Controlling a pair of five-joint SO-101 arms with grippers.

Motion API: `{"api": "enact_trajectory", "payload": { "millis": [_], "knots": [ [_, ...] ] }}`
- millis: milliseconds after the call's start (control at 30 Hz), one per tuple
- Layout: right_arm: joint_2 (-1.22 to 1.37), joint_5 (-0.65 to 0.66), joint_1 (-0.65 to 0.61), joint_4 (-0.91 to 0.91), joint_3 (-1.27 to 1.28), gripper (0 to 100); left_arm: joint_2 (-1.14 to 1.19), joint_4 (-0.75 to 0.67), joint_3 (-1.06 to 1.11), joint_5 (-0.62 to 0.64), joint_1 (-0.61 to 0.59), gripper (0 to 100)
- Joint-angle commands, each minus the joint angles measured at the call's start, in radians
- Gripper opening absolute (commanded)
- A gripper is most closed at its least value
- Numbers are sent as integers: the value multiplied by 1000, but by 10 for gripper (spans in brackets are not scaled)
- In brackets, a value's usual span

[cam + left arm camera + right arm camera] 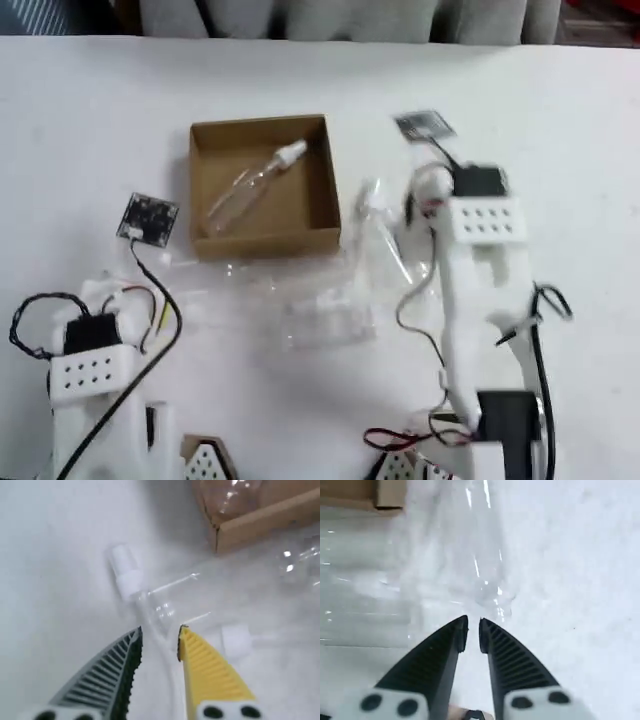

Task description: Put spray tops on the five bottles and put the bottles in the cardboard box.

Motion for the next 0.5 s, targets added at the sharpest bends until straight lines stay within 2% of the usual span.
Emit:
{"api": "enact_trajectory", "payload": {
  "millis": [0,233,467],
  "knots": [
    [-150,21,107,-101,216,17,-18,166,-239,12,74,132],
    [-389,112,302,-182,525,17,4,367,-542,15,182,132],
    [-498,176,503,-298,718,19,340,468,-873,12,283,133]
  ]
}}
